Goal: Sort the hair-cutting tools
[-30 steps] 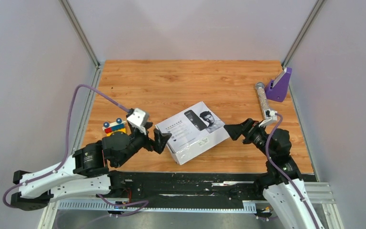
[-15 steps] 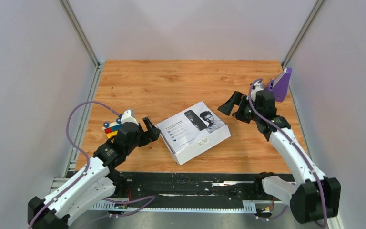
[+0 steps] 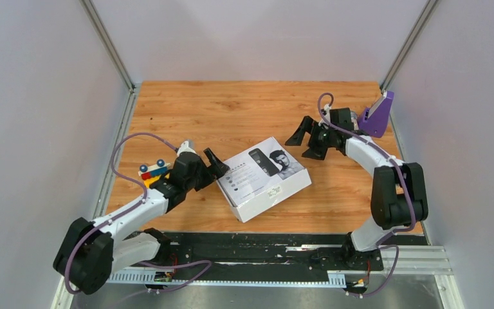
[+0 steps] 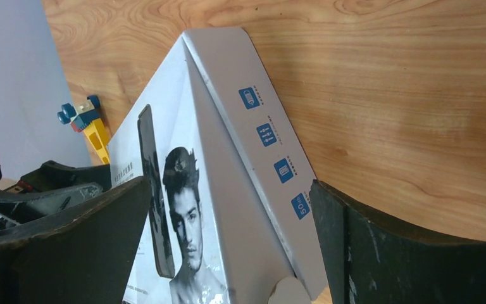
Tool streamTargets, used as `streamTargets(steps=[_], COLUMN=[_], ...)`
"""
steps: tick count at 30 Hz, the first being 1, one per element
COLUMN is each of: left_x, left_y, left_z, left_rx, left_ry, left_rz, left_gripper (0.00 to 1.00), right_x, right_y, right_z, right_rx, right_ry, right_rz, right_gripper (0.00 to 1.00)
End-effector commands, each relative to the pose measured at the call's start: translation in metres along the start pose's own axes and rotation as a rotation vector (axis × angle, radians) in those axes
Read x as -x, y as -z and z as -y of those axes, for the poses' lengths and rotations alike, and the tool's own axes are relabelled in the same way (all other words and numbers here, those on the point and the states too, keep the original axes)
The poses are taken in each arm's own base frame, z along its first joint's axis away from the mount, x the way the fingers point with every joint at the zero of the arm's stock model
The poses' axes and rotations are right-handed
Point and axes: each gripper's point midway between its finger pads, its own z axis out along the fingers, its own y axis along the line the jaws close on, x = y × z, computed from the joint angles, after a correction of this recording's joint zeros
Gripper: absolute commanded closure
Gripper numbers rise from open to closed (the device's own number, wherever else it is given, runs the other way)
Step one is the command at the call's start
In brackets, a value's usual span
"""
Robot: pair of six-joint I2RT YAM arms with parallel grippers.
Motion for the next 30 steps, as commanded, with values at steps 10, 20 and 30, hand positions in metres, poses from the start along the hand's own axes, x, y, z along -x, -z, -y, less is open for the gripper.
streamTargets(steps=[10,20,30], left_x=[0.027,0.072,0.128], left_y=[-0.051,-0.121,-0.163], left_z=[0.039,0.075,0.092], left_rx=[-0.087,-0.146,-0.179], left_ry=[0.026,0.001,-0.158], left_rz=[-0.046,-0.052,-0.002], left_gripper=[0.0,0.0,0.0], right_x=[0.017,0.059,0.095], right_y=[-0.036,-0.066,-0.065], right_z=[-0.022,-0.03,-0.028], right_rx=[0.177,0.206,0.17], right_ry=[-0.026,-0.033,-0.039], right_rz=[-0.104,-0.064,0.028], right_gripper=[0.0,0.0,0.0])
